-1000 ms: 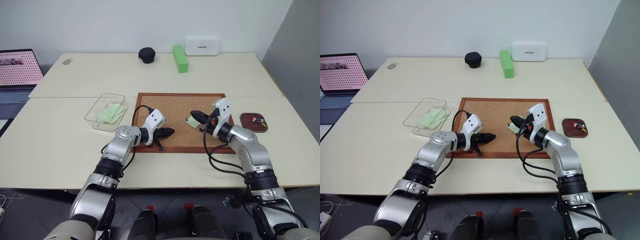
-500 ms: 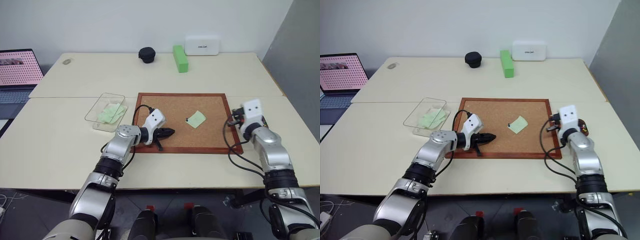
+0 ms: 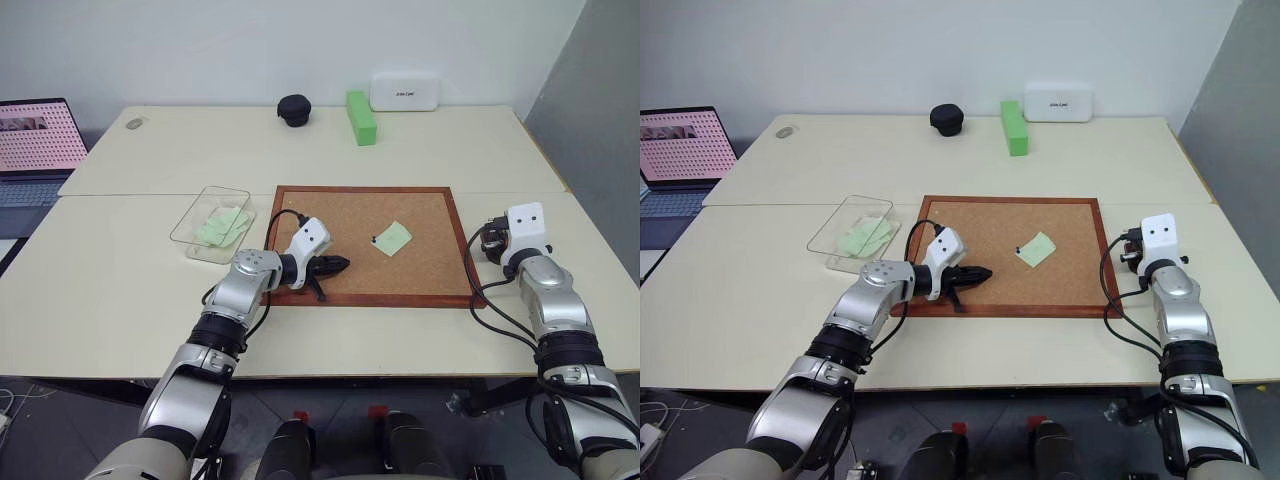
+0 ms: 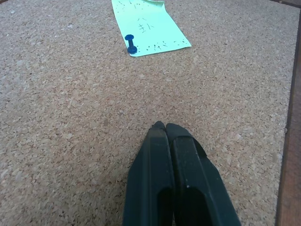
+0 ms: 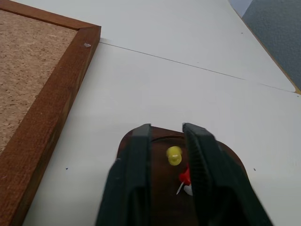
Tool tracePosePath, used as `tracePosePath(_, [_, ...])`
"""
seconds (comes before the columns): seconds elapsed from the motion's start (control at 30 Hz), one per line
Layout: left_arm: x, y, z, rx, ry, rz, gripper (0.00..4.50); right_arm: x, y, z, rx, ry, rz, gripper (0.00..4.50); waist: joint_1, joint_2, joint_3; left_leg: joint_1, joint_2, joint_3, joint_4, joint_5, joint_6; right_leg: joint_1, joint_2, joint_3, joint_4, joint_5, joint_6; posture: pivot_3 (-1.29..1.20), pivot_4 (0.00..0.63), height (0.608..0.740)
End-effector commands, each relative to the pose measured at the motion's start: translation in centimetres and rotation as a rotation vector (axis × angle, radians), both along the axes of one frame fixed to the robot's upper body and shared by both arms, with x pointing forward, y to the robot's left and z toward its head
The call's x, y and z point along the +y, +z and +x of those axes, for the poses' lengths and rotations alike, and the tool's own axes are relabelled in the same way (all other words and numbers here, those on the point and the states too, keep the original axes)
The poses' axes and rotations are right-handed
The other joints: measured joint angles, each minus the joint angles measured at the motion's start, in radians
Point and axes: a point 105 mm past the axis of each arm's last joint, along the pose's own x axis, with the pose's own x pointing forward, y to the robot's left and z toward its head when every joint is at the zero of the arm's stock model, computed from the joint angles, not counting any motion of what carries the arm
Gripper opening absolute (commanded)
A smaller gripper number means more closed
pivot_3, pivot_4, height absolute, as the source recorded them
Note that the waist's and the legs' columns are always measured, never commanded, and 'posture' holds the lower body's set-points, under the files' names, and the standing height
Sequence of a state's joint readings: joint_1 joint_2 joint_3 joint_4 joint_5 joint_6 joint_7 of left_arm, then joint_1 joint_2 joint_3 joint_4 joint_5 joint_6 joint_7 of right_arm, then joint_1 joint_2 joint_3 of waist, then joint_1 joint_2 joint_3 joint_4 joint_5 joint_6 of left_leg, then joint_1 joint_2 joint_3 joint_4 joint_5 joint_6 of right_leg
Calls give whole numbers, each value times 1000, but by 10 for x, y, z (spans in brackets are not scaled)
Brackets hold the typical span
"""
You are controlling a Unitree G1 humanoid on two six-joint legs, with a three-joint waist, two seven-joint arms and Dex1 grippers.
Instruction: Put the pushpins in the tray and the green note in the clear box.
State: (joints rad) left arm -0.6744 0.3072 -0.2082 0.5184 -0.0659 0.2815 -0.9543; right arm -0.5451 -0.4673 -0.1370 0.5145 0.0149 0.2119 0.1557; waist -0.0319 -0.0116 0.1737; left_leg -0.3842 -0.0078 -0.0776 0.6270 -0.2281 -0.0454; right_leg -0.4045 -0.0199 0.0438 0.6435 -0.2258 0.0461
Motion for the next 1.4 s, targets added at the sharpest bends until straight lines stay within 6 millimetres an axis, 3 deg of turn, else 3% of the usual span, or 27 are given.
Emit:
tracePosePath(0.03, [-1,-50,-22,165,-36,101,0,-10,23,0,-74,-24,-34,2095,0,0,0,0,0,0,0,0,0,0,0,0,0,0,0,0,150,740])
tracePosePath(0.4, [-4,-49,-20,160,-38,101,0,-11,31,0,-100,-22,-118,4464,1,0,0,0,0,0,0,0,0,0,0,0,0,0,0,0,150,740])
tracePosePath(0.57, [-3,-49,-21,162,-38,101,0,18,40,3,-145,119,-211,4487,0,0,0,0,0,0,0,0,0,0,0,0,0,0,0,0,150,740])
tracePosePath(0.63, [-3,-49,-20,161,-36,102,0,42,43,3,-179,240,-211,4487,0,0,0,0,0,0,0,0,0,0,0,0,0,0,0,0,150,740])
tracePosePath(0.73, [-2,-48,-19,161,-30,104,0,91,43,-5,-193,475,-41,4487,-1,0,0,0,0,0,0,0,0,0,0,0,0,0,0,0,150,740])
tracePosePath(0.93, [-1,-47,-19,166,-36,104,0,160,30,-29,-94,814,126,4487,4,0,0,0,0,-1,1,0,0,1,0,-1,0,0,1,0,150,740])
tracePosePath(1.1, [0,-47,-19,175,-32,101,0,173,14,-22,-31,835,124,4487,3,0,0,0,0,-1,1,0,0,0,0,-2,0,0,0,0,150,740])
tracePosePath(1.4, [2,-49,-28,199,-52,93,0,191,8,-6,-15,839,145,4487,0,0,0,0,1,-1,0,0,0,0,0,-1,0,0,0,0,150,740])
